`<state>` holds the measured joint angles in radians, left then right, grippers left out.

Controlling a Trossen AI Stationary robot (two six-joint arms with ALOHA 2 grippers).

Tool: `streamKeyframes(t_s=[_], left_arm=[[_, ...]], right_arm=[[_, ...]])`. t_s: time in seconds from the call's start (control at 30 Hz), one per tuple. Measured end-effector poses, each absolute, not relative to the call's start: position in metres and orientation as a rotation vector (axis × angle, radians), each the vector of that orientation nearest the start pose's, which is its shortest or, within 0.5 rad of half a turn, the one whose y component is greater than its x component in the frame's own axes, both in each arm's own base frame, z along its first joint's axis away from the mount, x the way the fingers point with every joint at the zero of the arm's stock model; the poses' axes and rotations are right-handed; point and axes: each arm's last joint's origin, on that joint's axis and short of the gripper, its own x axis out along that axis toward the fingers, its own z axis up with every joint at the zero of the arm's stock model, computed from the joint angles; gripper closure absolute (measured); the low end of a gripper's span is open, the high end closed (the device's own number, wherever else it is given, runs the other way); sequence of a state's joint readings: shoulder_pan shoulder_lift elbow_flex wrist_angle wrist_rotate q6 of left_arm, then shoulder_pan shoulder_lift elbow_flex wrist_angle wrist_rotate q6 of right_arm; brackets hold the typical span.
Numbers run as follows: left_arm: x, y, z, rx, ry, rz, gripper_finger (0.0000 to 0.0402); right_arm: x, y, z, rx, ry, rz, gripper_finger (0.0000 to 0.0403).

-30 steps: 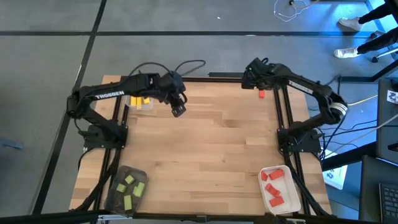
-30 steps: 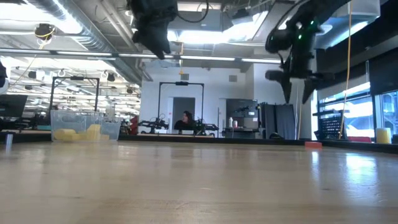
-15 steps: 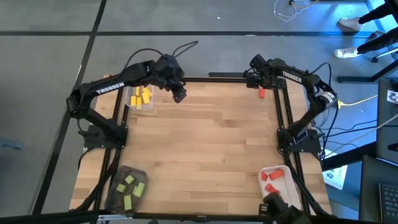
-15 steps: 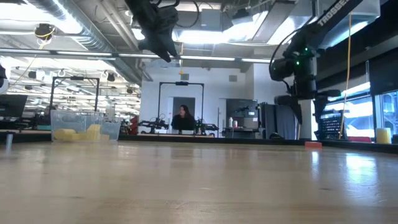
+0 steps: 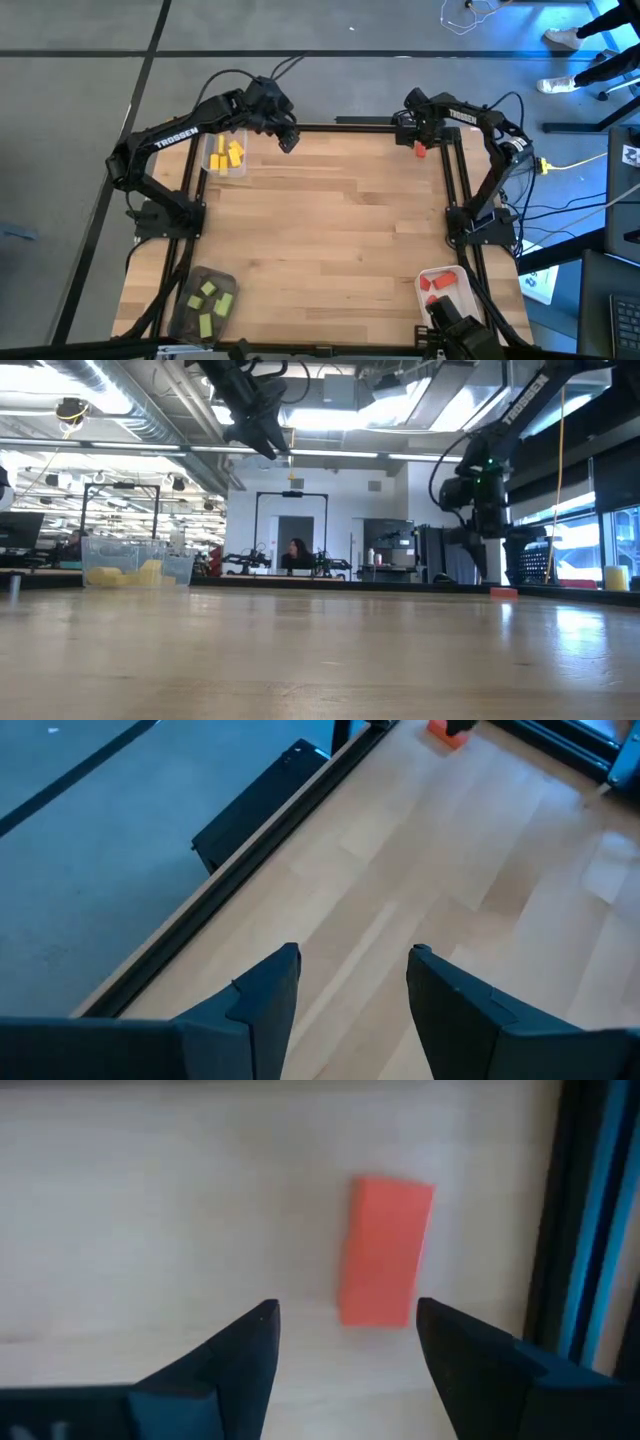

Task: Sort & place blocks by color
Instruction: Put the orange block into the white bin

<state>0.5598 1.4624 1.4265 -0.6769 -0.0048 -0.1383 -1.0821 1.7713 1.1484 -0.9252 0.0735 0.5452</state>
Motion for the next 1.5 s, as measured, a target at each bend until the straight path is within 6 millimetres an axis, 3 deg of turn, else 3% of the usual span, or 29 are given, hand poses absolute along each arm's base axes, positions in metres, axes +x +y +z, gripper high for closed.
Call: streamKeyframes(t_s=[0.37, 0.77, 0.97, 1.07, 1.2, 1.37, 1.5], left_arm=[[0.264, 0.165, 0.354, -0.325, 0.659, 0.587, 0.0226], [0.264, 0.165, 0.354, -0.291, 0.669, 0.575, 0.0226], [0.264, 0.165, 0.354, -0.286, 0.671, 0.573, 0.0226], [0.264, 0.165, 0.354, -0.286, 0.671, 0.575, 0.0226], [0.264, 0.165, 0.354, -0.286, 0.671, 0.576, 0.0226], [0.264, 0.165, 0.354, -0.285, 0.669, 0.577, 0.0226], [0.266, 0.166, 0.356, -0.279, 0.643, 0.577, 0.0226]], right_arm=[[0.144, -0.283, 0.174, 1.211, 1.129, -1.289, 0.0166], [0.152, -0.304, 0.24, 1.058, 1.12, -1.252, 0.0175], [0.155, -0.31, 0.263, 0.974, 1.111, -1.207, 0.0253], [0.154, -0.311, 0.265, 0.947, 1.119, -1.187, 0.0311], [0.146, -0.315, 0.264, 0.855, 1.179, -1.011, 0.0388], [0.128, -0.318, 0.259, 0.88, 1.232, -0.921, 0.0396], [0.116, -0.325, 0.243, 0.937, 1.312, -0.903, 0.04]])
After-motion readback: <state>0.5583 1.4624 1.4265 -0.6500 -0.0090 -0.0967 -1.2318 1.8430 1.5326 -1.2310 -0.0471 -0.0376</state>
